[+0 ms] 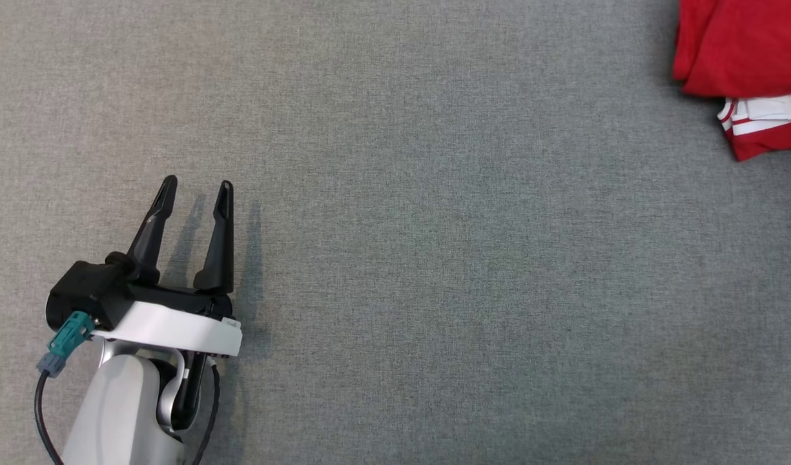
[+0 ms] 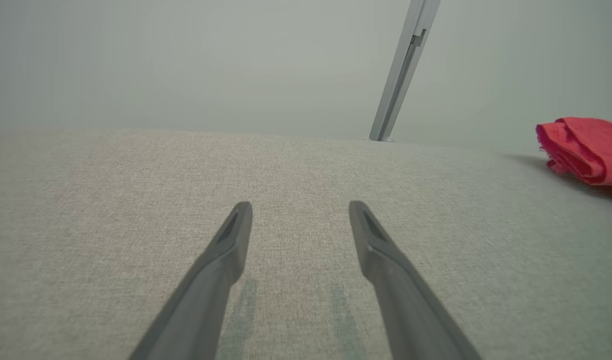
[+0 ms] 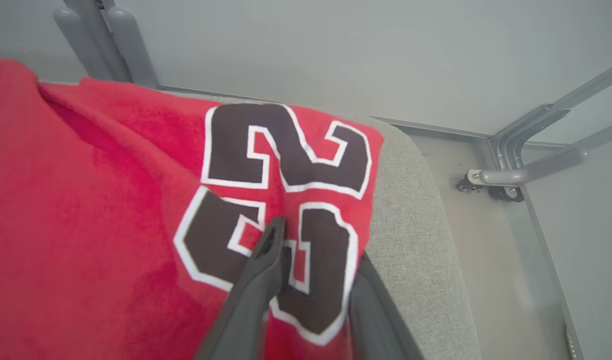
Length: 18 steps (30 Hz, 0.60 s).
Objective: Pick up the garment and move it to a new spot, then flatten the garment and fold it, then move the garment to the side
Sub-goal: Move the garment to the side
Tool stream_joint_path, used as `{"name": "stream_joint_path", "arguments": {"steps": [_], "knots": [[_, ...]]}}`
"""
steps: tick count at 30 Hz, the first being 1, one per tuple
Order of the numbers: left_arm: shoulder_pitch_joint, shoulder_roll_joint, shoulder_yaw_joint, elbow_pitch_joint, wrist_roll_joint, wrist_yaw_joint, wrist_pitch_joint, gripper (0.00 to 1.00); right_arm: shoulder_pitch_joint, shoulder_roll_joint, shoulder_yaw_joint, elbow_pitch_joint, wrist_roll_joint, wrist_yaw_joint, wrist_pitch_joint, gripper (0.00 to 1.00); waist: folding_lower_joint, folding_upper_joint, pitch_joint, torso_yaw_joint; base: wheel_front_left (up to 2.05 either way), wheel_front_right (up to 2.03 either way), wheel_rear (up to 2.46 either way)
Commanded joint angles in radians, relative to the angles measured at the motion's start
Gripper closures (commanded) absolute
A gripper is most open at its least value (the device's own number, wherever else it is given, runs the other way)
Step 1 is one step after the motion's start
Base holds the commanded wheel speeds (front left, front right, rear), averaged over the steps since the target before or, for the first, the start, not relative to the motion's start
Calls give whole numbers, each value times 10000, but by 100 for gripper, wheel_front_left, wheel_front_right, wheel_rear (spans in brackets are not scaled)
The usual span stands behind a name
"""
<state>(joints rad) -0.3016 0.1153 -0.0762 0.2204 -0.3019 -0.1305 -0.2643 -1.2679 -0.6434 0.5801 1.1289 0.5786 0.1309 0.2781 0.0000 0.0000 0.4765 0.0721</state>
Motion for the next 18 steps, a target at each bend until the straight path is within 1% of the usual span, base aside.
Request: {"name": "stream_joint_path", "arguments": {"steps": [1,5,7,13,14,18], "knots": [[-222,70,23,13,-58,-2,-7,0,-225,129,-148,450,-245,1,-253,0,0,0,-23,18,0,0,0],[-192,57,-9,98,-33,-2,-7,0,-393,465,-410,1211,-829,1,-913,0,0,0,-205,39,0,0,0],[-164,49,0,126,-29,-2,-7,0,-414,468,-523,1412,-1155,1,-1163,0,0,0,-335,41,0,0,0],[108,-77,20,293,-61,-2,-7,0,-82,405,-1106,1614,-2176,1,-1621,0,0,0,-1053,-34,0,0,0],[108,-77,20,293,-61,-2,-7,0,-82,405,-1106,1614,-2176,1,-1621,0,0,0,-1053,-34,0,0,0],[278,-146,81,367,-51,-2,-7,0,121,686,-1551,1609,-2737,1,-1979,0,0,0,-1778,-175,0,0,0]]}}
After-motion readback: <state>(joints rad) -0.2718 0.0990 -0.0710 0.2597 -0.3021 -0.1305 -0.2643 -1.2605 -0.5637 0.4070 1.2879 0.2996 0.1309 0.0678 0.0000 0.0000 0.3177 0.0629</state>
